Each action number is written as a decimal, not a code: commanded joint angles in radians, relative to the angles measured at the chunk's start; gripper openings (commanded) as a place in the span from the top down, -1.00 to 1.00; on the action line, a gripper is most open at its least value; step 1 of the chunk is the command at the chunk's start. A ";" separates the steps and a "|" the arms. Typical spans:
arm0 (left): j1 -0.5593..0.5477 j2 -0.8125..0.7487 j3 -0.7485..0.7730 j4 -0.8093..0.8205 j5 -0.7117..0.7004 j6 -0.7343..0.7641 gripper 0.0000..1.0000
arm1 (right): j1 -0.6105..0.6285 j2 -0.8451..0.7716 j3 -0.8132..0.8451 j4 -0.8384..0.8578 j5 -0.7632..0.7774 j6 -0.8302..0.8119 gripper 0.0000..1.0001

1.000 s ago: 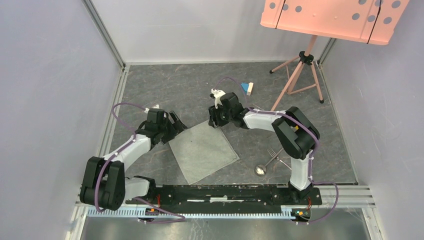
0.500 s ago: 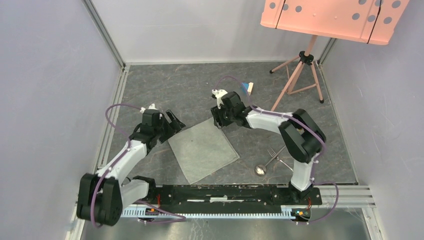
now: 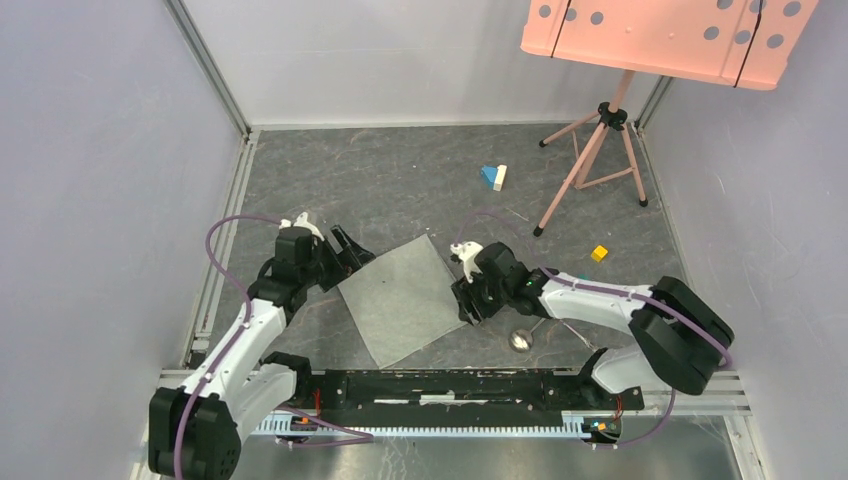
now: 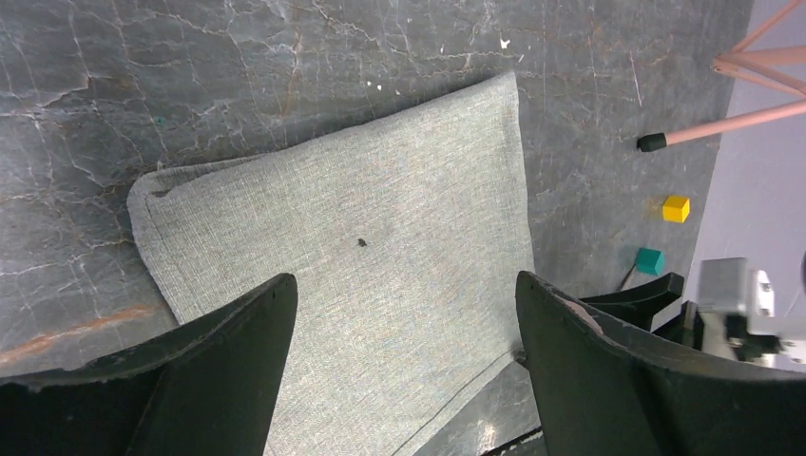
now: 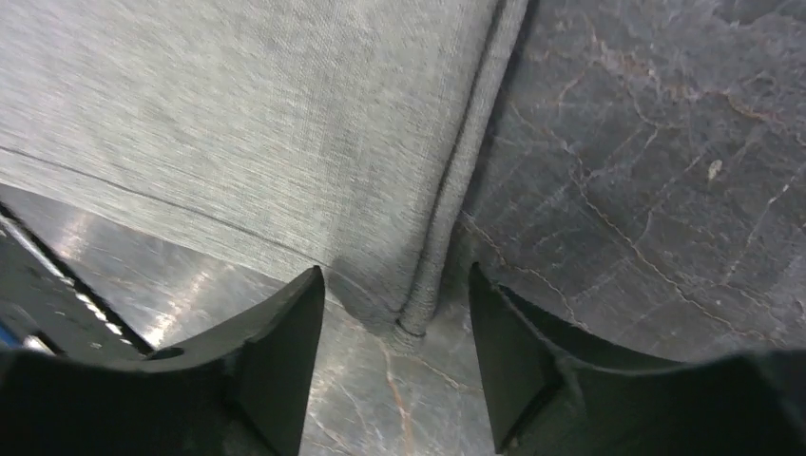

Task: Fold the napkin into a case and place the utensils inside
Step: Rotate the lower triangle-folded napkin at the center of the board, then pick up the lower triangle-folded napkin from the center of the board, then fold the lower triangle-folded napkin at the center of the board.

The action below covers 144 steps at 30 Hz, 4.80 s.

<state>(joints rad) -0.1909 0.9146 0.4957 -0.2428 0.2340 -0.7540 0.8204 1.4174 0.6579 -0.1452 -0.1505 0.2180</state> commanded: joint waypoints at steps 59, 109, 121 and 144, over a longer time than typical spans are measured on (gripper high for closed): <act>0.004 -0.672 0.174 -0.470 -0.438 -0.032 -0.86 | 0.589 0.429 0.494 -0.283 0.352 0.165 -0.21; 0.005 -0.043 -0.239 0.193 -0.065 -0.456 -0.26 | -0.015 0.098 -0.198 0.710 -0.423 0.494 0.99; 0.004 0.116 -0.110 0.151 -0.011 -0.387 0.50 | -0.062 0.087 -0.238 0.717 -0.429 0.471 0.99; -0.144 0.510 0.165 0.191 0.023 -0.320 0.68 | -0.136 0.017 -0.293 0.665 -0.434 0.385 0.99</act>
<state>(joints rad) -0.3241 1.3891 0.6186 -0.0872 0.2626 -1.1313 0.6868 1.4693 0.3779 0.5060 -0.5777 0.6415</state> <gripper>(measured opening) 0.167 0.023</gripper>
